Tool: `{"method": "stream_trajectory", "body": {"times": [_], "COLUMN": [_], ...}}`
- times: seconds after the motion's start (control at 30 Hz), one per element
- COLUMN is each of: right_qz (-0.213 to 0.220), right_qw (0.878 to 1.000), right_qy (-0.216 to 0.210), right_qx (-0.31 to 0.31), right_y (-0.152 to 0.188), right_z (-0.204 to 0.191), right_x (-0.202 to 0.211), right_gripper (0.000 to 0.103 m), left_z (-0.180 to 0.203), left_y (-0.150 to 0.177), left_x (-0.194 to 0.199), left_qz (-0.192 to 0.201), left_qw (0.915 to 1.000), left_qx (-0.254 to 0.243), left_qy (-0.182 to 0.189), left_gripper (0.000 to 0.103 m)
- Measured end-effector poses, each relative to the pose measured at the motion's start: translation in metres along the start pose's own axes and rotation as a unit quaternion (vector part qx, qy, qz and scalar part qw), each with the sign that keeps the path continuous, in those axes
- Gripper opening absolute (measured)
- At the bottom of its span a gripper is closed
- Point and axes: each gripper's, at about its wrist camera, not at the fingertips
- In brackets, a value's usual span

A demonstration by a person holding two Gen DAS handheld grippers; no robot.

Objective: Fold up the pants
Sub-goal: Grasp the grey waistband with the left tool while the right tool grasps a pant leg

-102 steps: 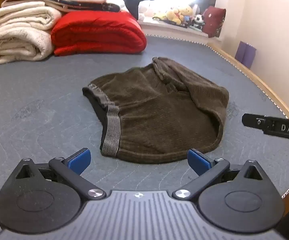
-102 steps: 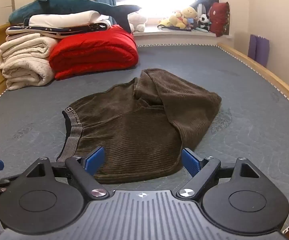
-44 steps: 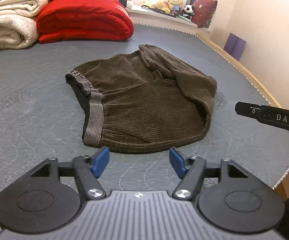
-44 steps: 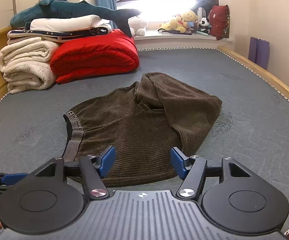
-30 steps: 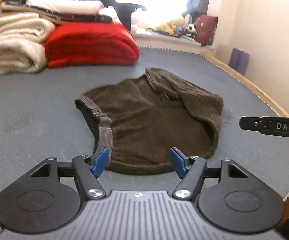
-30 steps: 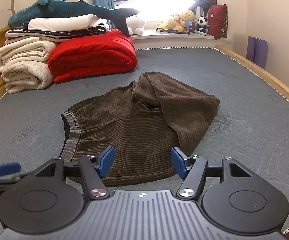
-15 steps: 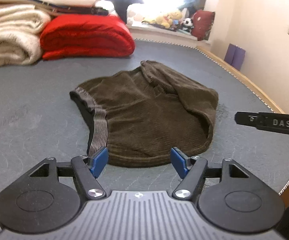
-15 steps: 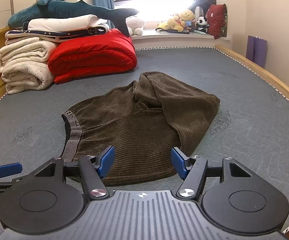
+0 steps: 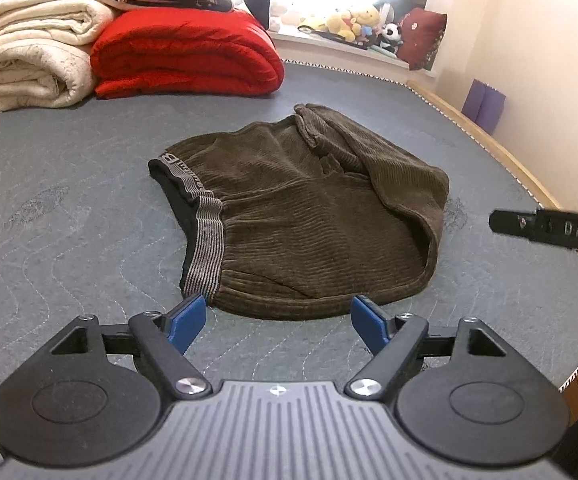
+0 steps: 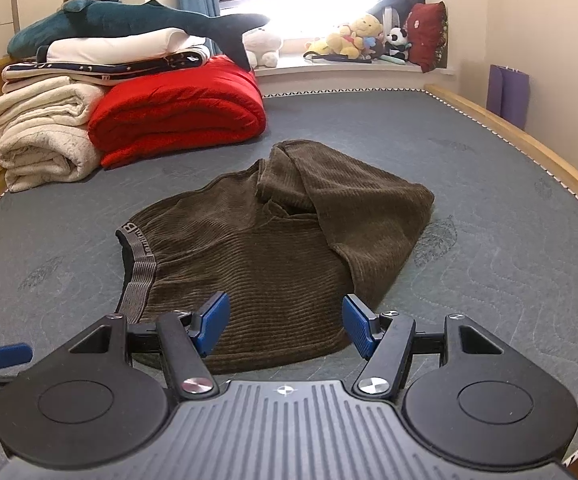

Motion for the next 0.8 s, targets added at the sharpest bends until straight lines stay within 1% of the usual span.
{"method": "stream_trajectory", "body": {"times": [0.03,0.1,0.13,0.17,0.2,0.23,0.27,0.3,0.33,0.4,0.43,0.47,0.53,0.6,0.63,0.67,0.7,0.73,0.77,0.8], "right_qz": [0.0,0.001,0.001,0.003,0.006,0.009,0.011,0.011,0.008,0.001,-0.003,-0.006,-0.014,-0.027,-0.041,-0.055,-0.069,-0.082,-0.094,-0.105], "right_qw": [1.0,1.0,1.0,1.0,1.0,1.0,1.0,1.0,1.0,1.0,1.0,1.0,0.999,0.999,0.998,0.998,0.997,0.996,0.995,0.994], "right_qy": [-0.001,-0.005,-0.008,-0.008,-0.006,0.0,0.007,0.013,0.018,0.021,0.021,0.022,0.026,0.032,0.037,0.042,0.045,0.047,0.045,0.043], "right_qx": [0.003,0.007,0.008,0.009,0.01,0.012,0.013,0.012,0.008,-0.007,-0.014,-0.019,-0.021,-0.013,-0.007,-0.002,0.0,0.001,0.001,0.001], "right_y": [-0.002,-0.006,-0.008,-0.011,-0.012,-0.015,-0.018,-0.02,-0.022,-0.028,-0.03,-0.032,-0.035,-0.035,-0.034,-0.033,-0.032,-0.031,-0.03,-0.03], "right_z": [0.003,0.007,0.01,0.012,0.015,0.017,0.02,0.024,0.027,0.038,0.043,0.047,0.054,0.056,0.058,0.059,0.06,0.061,0.062,0.063], "right_x": [-0.003,-0.008,-0.012,-0.016,-0.018,-0.022,-0.026,-0.03,-0.034,-0.044,-0.051,-0.056,-0.07,-0.087,-0.098,-0.109,-0.12,-0.131,-0.142,-0.153], "right_gripper": [0.062,0.042,0.036,0.027,0.026,0.026,0.027,0.027,0.027,0.028,0.028,0.028,0.03,0.038,0.04,0.041,0.042,0.042,0.042,0.042], "left_z": [0.002,0.005,0.006,0.006,0.005,-0.001,-0.008,-0.015,-0.022,-0.036,-0.044,-0.058,-0.084,-0.108,-0.117,-0.124,-0.13,-0.137,-0.142,-0.143], "left_y": [-0.001,-0.002,-0.002,-0.003,-0.004,-0.008,-0.016,-0.026,-0.041,-0.068,-0.079,-0.091,-0.102,-0.096,-0.087,-0.082,-0.08,-0.083,-0.085,-0.087], "left_x": [-0.002,-0.005,-0.006,-0.006,-0.006,-0.003,-0.002,-0.002,-0.002,-0.002,-0.006,-0.014,-0.035,-0.062,-0.078,-0.096,-0.114,-0.124,-0.13,-0.137], "left_qz": [-0.001,-0.002,-0.001,-0.002,-0.005,-0.009,-0.017,-0.025,-0.026,-0.005,-0.002,-0.006,-0.018,-0.025,-0.035,-0.069,-0.11,-0.117,-0.112,-0.108], "left_qw": [1.0,1.0,1.0,1.0,1.0,0.9997,0.9987,0.9974,0.9976,0.9988,0.9988,0.9989,0.9986,0.9974,0.996,0.9935,0.9876,0.9835,0.9815,0.9809], "left_qx": [-0.001,-0.001,-0.003,-0.003,0.002,0.019,0.034,0.036,0.018,-0.023,-0.033,-0.027,0.014,0.06,0.077,0.089,0.112,0.138,0.154,0.161], "left_qy": [-0.001,-0.002,-0.003,-0.005,-0.004,0.009,0.034,0.057,0.062,0.043,0.036,0.038,0.047,0.032,0.027,0.02,0.007,0.01,0.017,0.02], "left_gripper": [0.084,0.084,0.084,0.084,0.074,0.051,0.039,0.014,0.004,0.004,0.004,0.004,0.005,0.006,0.007,0.007,0.008,0.017,0.024,0.043]}}
Point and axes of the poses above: each gripper's, at about its wrist camera, not at the fingertips, and x roughly against the way its jaws point, z to its right, y to its underside, and after that the axes turned 1 degree about y, right-handed
